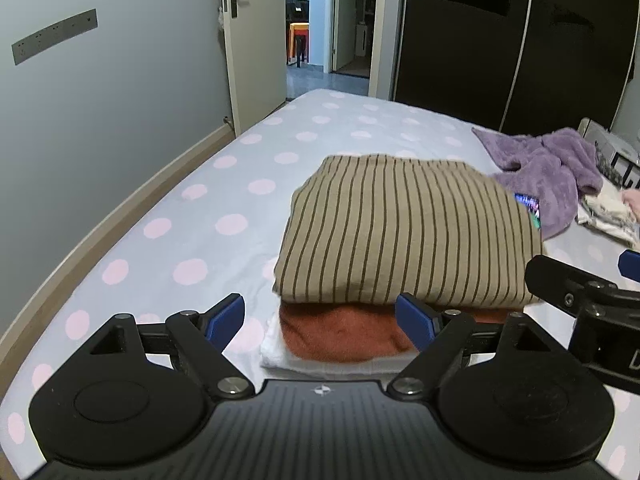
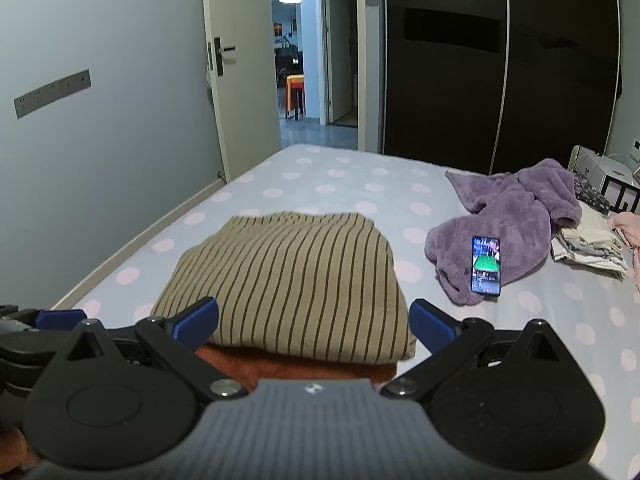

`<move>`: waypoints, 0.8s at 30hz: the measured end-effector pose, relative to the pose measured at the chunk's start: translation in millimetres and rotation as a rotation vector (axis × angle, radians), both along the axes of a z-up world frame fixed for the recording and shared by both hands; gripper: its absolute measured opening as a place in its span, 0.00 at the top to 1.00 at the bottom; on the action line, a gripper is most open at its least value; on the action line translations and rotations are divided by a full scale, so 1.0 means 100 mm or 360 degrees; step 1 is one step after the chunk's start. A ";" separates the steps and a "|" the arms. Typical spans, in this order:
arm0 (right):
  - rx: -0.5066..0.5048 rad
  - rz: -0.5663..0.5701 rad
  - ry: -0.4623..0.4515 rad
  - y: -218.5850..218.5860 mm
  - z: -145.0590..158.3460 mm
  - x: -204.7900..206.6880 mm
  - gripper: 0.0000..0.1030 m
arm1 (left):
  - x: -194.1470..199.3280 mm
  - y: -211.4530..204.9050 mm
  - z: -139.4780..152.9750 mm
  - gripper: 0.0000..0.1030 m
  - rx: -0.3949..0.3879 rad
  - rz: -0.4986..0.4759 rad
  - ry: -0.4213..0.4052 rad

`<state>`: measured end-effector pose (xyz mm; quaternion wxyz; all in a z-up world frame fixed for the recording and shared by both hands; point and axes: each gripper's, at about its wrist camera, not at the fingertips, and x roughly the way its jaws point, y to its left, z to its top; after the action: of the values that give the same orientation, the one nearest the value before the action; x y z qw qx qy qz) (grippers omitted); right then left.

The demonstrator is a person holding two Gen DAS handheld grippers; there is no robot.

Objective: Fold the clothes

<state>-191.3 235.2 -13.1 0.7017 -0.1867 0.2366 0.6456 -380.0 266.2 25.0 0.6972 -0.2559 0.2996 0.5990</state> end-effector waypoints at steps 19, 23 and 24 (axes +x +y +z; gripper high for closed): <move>-0.0023 0.0001 0.0005 -0.15 -0.16 -0.07 0.01 | -0.01 -0.13 -0.14 0.20 -0.0066 0.0029 0.0060; -0.0021 0.0000 0.0006 -0.16 -0.16 -0.07 0.01 | -0.01 -0.13 -0.14 0.20 -0.0066 0.0028 0.0061; -0.0020 -0.0001 0.0007 -0.16 -0.16 -0.07 0.01 | -0.01 -0.13 -0.14 0.20 -0.0066 0.0028 0.0062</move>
<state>-198.0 219.2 -29.2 0.7001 -0.1895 0.2423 0.6444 -380.5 253.2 11.3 0.6806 -0.2611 0.3231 0.6035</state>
